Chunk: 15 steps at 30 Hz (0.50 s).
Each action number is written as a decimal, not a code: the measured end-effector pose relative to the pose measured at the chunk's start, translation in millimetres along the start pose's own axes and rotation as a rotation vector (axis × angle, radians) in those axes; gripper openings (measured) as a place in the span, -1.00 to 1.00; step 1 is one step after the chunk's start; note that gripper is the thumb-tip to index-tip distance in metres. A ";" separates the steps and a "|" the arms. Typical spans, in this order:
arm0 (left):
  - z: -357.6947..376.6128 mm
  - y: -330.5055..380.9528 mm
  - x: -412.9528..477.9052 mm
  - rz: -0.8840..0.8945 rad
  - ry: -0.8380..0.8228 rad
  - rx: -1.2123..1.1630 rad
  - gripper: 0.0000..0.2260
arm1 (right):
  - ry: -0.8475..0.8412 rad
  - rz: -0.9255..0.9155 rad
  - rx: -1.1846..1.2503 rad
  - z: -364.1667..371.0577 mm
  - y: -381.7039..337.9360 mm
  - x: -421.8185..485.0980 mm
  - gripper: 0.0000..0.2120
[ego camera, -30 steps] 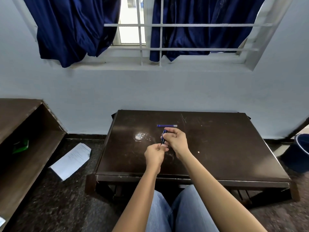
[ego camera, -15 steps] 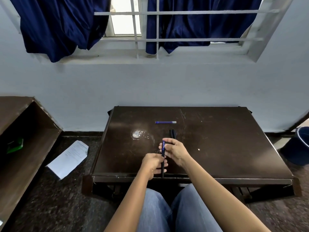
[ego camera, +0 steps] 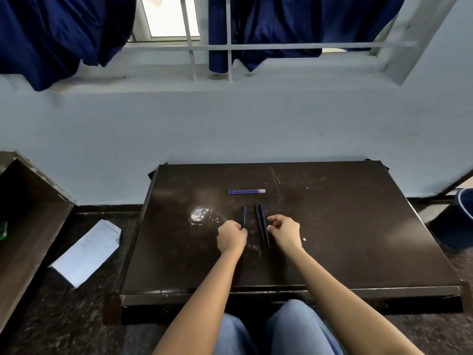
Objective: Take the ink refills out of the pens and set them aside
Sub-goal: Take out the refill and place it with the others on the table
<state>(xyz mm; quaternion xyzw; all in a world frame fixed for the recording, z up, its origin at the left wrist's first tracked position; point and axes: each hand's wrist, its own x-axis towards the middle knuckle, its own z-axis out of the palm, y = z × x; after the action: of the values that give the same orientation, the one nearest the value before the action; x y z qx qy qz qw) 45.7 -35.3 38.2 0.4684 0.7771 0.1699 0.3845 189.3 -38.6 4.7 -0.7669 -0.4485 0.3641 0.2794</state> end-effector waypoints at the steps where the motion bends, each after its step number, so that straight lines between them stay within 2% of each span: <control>1: -0.1 1.0 0.5 -0.005 -0.005 0.007 -0.80 | -0.016 -0.008 -0.016 3.9 -0.9 -2.7 -0.72; 6: 5.2 -0.1 0.3 0.013 0.022 0.020 -0.83 | 0.003 -0.076 -0.119 19.9 -8.5 -14.7 -0.67; 8: 38.9 0.6 43.7 -0.028 -0.014 0.058 -0.82 | 0.012 -0.030 -0.190 45.0 9.4 26.8 -0.67; 15: 40.1 7.0 45.3 0.095 0.008 0.131 -0.83 | 0.046 -0.079 -0.264 43.2 7.9 23.5 -0.67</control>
<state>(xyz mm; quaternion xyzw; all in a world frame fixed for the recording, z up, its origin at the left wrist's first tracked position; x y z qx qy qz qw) 68.2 3.2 -3.2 0.5282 0.7649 0.1389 0.3414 166.0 -16.7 -33.5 -0.7868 -0.5159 0.2731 0.2005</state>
